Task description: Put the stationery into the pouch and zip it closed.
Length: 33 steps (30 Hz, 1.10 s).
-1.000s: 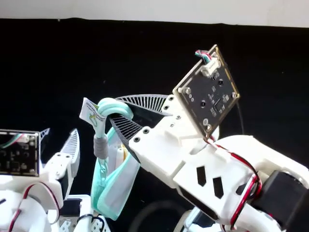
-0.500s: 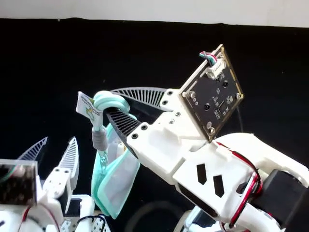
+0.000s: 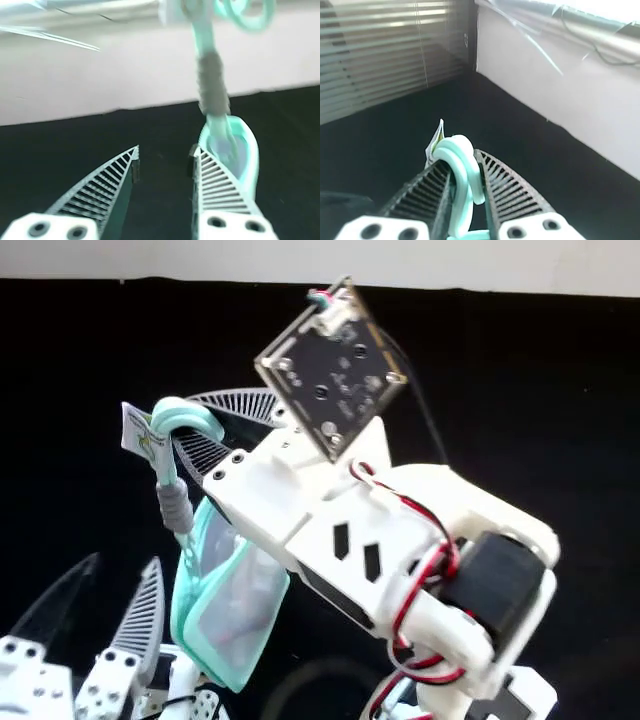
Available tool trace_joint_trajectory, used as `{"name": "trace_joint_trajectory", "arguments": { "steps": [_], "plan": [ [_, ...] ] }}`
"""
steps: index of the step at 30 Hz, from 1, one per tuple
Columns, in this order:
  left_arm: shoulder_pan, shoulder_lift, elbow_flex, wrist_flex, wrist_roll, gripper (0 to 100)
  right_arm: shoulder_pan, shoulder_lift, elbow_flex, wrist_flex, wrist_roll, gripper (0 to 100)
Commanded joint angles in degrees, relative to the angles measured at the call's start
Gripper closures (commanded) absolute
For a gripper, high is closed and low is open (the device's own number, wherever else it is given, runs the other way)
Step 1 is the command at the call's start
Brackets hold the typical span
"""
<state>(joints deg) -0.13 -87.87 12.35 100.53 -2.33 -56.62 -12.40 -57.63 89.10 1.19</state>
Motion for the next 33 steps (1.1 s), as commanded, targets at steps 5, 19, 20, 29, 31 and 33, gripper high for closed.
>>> {"name": "trace_joint_trajectory", "arguments": {
  "steps": [5,19,20,29,31,33],
  "plan": [
    [8.7,0.1,7.2,0.8,0.1,84,0.9,2.0,-7.3,1.3,0.4,99.2],
    [11.4,0.6,1.5,0.8,0.1,84,4.3,7.4,-7.6,0.8,0.4,99.2],
    [11.4,0.6,1.5,0.8,0.1,84,4.3,7.4,-7.6,0.8,0.4,99.2],
    [11.1,0.0,10.6,0.9,0.1,84,4.3,7.2,-7.7,0.8,0.4,99.2],
    [11.1,0.0,10.8,0.9,0.1,84,4.4,7.2,-7.7,0.8,0.4,99.2],
    [11.1,0.0,10.9,0.9,0.1,84,4.4,7.2,-7.7,0.8,0.4,99.2]
  ]
}}
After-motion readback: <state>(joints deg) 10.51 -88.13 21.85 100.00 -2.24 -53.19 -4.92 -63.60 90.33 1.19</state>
